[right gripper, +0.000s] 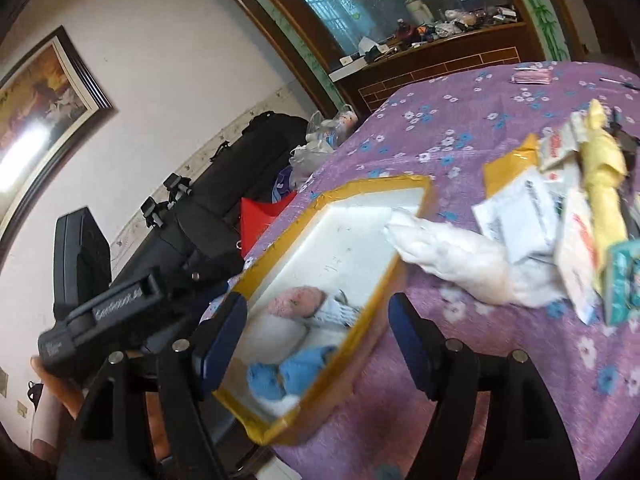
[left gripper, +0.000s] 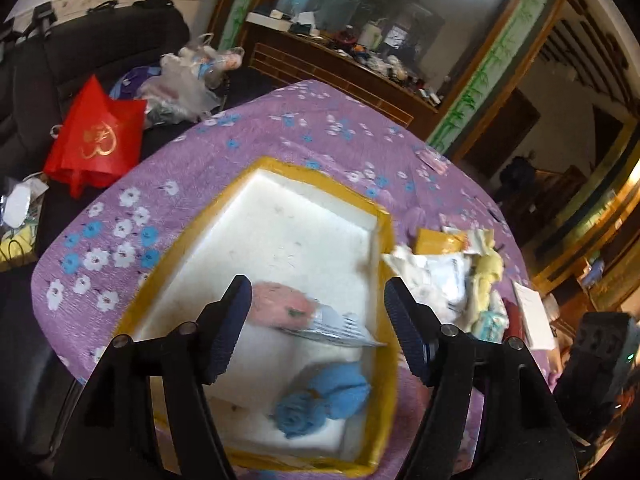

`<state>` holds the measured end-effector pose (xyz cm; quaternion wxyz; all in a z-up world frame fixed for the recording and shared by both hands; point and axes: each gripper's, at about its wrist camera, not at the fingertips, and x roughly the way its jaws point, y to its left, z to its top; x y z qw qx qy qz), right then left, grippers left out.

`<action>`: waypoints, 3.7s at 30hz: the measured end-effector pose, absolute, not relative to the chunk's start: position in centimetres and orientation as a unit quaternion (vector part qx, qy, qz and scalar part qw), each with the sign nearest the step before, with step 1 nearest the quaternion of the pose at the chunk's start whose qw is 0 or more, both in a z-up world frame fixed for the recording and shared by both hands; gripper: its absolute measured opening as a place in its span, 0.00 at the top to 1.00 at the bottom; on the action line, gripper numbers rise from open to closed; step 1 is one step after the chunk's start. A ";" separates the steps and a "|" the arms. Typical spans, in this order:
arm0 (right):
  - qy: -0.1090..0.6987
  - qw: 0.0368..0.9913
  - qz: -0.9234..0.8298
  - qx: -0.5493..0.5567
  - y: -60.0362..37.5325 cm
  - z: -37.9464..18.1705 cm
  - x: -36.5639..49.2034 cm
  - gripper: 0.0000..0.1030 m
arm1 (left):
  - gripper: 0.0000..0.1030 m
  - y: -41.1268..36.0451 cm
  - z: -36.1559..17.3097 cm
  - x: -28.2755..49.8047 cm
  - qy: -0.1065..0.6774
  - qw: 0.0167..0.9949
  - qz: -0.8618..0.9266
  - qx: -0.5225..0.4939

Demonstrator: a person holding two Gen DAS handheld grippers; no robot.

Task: Organize soft objects
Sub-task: 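Grasp the teal wet-wipe pack with the right tool while the left tool grasps a white paper packet, then lower the wipe pack and paper packet into the white tray and release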

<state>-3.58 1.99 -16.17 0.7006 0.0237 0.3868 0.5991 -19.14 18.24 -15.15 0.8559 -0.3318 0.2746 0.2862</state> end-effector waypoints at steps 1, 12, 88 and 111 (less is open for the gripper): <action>0.383 0.707 0.594 0.025 1.3 -16.3 -3.4 0.29 | 0.32 17.6 -14.8 -18.8 0.276 0.858 0.279 -0.330; 0.428 0.753 0.499 0.038 -6.8 -18.7 2.7 0.29 | 0.33 8.6 -14.1 -9.8 0.365 0.885 0.115 -0.266; 0.411 0.730 0.547 -0.002 0.5 -14.1 -1.0 0.93 | 0.96 19.4 -13.5 -18.5 0.301 0.845 0.184 -0.403; 0.390 0.735 0.524 -0.182 14.6 -18.5 -4.5 0.89 | 0.87 27.7 -21.3 -17.0 0.359 0.806 0.224 -0.413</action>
